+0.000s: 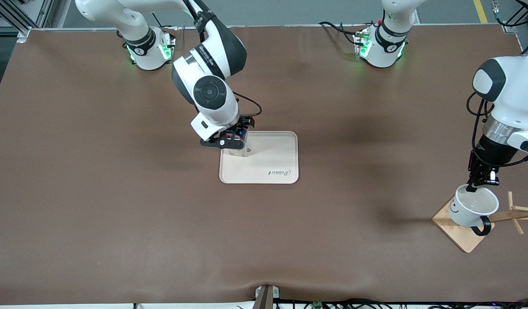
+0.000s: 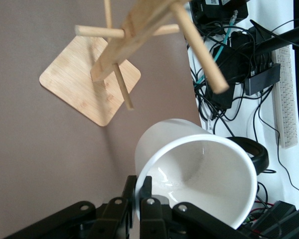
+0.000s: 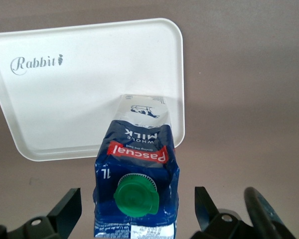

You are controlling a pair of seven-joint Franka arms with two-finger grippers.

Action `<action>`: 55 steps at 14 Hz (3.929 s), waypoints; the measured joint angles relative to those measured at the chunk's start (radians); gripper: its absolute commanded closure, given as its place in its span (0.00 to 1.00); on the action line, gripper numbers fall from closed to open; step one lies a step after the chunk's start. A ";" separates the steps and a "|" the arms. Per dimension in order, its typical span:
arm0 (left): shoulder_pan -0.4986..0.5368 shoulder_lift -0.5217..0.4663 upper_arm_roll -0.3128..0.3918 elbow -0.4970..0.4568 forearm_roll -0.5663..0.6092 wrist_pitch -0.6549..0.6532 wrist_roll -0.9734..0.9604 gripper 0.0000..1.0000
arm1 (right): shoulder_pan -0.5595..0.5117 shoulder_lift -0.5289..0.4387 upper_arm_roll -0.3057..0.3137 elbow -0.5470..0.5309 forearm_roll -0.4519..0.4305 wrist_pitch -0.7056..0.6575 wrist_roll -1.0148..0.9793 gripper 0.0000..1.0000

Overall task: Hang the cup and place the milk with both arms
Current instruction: 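Hang the mug handle on a stand peg while the right gripper lifts the milk, then release the mug and raise the left gripper while the right gripper lowers the milk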

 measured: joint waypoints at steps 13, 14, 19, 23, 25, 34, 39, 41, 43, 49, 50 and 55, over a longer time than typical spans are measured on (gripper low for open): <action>0.060 -0.104 0.001 -0.083 -0.058 0.012 0.021 1.00 | 0.021 0.027 -0.003 -0.034 0.000 0.056 0.021 0.97; 0.063 -0.112 0.001 -0.083 -0.075 0.012 0.037 1.00 | 0.021 0.026 -0.003 -0.034 0.000 0.056 0.026 0.99; 0.078 -0.125 0.003 -0.085 -0.190 0.012 0.148 1.00 | 0.012 0.022 -0.018 0.008 0.000 -0.010 0.036 0.99; 0.119 -0.126 0.005 -0.086 -0.326 0.012 0.298 1.00 | -0.106 0.004 -0.030 0.166 0.000 -0.253 0.034 1.00; 0.120 -0.127 0.005 -0.087 -0.360 0.012 0.326 1.00 | -0.189 -0.012 -0.032 0.221 0.000 -0.335 0.007 1.00; 0.145 -0.120 0.006 -0.103 -0.393 0.012 0.329 0.59 | -0.514 -0.016 -0.038 0.235 -0.021 -0.354 -0.404 1.00; 0.146 -0.098 0.002 -0.086 -0.401 0.006 0.330 0.00 | -0.641 0.011 -0.038 0.227 -0.054 -0.354 -0.528 1.00; 0.145 -0.097 -0.003 -0.034 -0.401 -0.087 0.330 0.00 | -0.669 0.013 -0.038 0.204 -0.074 -0.355 -0.566 1.00; 0.142 -0.098 -0.005 0.065 -0.401 -0.252 0.331 0.00 | -0.711 0.015 -0.039 0.173 -0.097 -0.354 -0.616 1.00; 0.138 -0.099 -0.015 0.278 -0.392 -0.678 0.545 0.00 | -0.770 0.017 -0.038 0.060 -0.138 -0.312 -0.711 1.00; 0.138 -0.099 -0.016 0.302 -0.357 -0.731 0.600 0.00 | -0.771 0.017 -0.038 0.047 -0.139 -0.310 -0.724 1.00; 0.136 -0.099 -0.082 0.372 -0.183 -0.885 0.776 0.00 | -0.781 0.017 -0.038 -0.030 -0.142 -0.251 -0.761 1.00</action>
